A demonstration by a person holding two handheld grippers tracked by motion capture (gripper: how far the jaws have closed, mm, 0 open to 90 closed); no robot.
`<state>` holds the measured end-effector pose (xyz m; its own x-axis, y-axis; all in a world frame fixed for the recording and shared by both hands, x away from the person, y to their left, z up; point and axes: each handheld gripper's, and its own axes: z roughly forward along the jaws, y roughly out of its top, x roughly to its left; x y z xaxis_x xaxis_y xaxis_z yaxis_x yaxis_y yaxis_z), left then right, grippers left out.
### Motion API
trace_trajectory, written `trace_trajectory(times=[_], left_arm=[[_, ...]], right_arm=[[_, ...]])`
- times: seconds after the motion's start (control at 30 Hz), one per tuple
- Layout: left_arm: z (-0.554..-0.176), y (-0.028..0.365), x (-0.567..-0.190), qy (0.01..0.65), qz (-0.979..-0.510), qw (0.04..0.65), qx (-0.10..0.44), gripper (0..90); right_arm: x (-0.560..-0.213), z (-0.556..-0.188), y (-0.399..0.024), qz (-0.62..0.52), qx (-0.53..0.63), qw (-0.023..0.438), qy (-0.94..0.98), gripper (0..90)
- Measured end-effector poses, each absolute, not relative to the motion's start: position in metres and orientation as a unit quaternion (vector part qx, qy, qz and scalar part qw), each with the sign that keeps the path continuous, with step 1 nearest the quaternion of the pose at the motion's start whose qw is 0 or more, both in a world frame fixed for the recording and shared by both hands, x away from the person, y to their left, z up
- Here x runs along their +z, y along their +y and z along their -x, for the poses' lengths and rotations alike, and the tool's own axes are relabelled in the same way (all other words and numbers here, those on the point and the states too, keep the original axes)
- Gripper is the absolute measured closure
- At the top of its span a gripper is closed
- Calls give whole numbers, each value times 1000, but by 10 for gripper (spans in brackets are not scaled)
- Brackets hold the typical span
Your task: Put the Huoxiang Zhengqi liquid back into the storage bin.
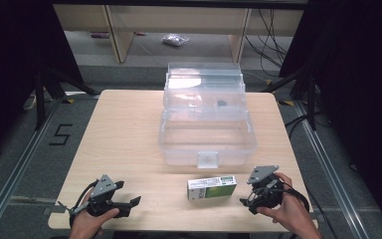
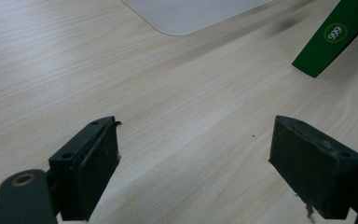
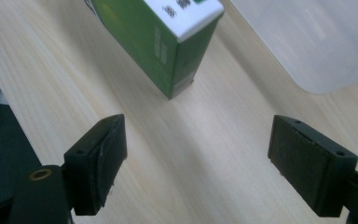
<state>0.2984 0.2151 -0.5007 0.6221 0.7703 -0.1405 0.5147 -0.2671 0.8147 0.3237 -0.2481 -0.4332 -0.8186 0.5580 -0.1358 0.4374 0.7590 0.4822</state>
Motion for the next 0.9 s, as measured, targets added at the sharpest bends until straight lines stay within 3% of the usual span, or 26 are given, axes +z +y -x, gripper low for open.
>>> trace_trajectory(times=[0.9], left_arm=[[-299, 215, -501, 408, -782, 449, 145, 149]], right_arm=[[-412, -349, -193, -183, 189, 125, 957, 198]])
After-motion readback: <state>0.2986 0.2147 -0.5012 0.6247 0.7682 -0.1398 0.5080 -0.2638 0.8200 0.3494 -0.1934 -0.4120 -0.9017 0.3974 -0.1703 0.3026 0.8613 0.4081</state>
